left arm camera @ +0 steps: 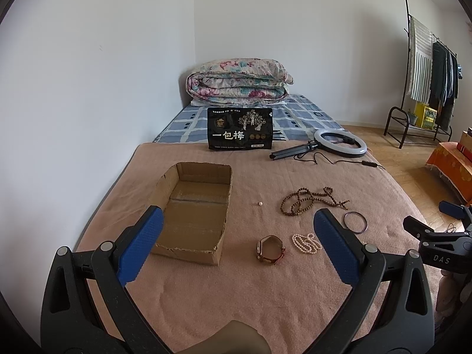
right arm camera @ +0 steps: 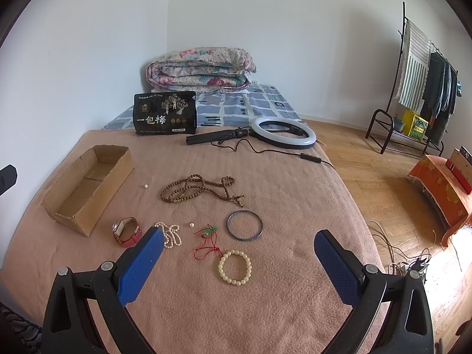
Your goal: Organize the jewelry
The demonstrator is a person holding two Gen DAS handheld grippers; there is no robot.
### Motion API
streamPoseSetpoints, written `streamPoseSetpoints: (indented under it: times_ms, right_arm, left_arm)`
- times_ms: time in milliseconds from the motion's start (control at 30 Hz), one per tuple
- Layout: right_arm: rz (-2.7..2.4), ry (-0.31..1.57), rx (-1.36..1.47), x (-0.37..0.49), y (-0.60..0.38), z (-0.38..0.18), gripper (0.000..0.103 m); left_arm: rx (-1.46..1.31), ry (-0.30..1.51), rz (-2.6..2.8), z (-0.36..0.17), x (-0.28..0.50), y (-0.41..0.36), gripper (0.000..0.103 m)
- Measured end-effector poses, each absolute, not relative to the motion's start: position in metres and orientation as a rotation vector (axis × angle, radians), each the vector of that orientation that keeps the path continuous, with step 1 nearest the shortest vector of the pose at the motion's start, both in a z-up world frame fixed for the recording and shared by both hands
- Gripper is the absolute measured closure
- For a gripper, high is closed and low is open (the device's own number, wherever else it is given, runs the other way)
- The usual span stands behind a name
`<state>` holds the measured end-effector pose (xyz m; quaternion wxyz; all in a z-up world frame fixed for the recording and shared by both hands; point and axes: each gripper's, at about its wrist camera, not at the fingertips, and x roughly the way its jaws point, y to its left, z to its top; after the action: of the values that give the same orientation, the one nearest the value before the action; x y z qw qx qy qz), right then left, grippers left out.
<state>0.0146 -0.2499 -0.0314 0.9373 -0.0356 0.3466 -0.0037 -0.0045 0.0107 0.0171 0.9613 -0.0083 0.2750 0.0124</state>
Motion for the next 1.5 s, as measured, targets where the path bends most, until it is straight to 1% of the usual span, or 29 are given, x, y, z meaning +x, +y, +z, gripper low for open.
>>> streamPoseSetpoints:
  times_ms: [167,300,633,1133,1500]
  right_arm:
    - [-0.009,0.714,-0.073,0.018,-0.248,-0.033,0.0]
    - [-0.003,0.733,-0.058,0.025,-0.247,-0.034,0.0]
    - [0.019,0.761,-0.07,0.035,-0.239,-0.04,0.0]
    - [-0.013,0.781,-0.02,0.047,-0.258,-0.04,0.0]
    - [-0.016,0.777,-0.015,0.066,-0.275,-0.035,0.0]
  left_arm:
    - [-0.02,0.563,0.03,0.018,-0.005,0.015,0.0]
    - [-0.022,0.582,0.034,0.004,0.006,0.021,0.0]
    - [-0.018,0.615,0.051,-0.008,0.02,0.024,0.0]
    - [-0.026,0.639,0.083,-0.012,0.029,0.03,0.0]
    - [-0.044,0.698,0.034,-0.021,0.042,0.027,0.0]
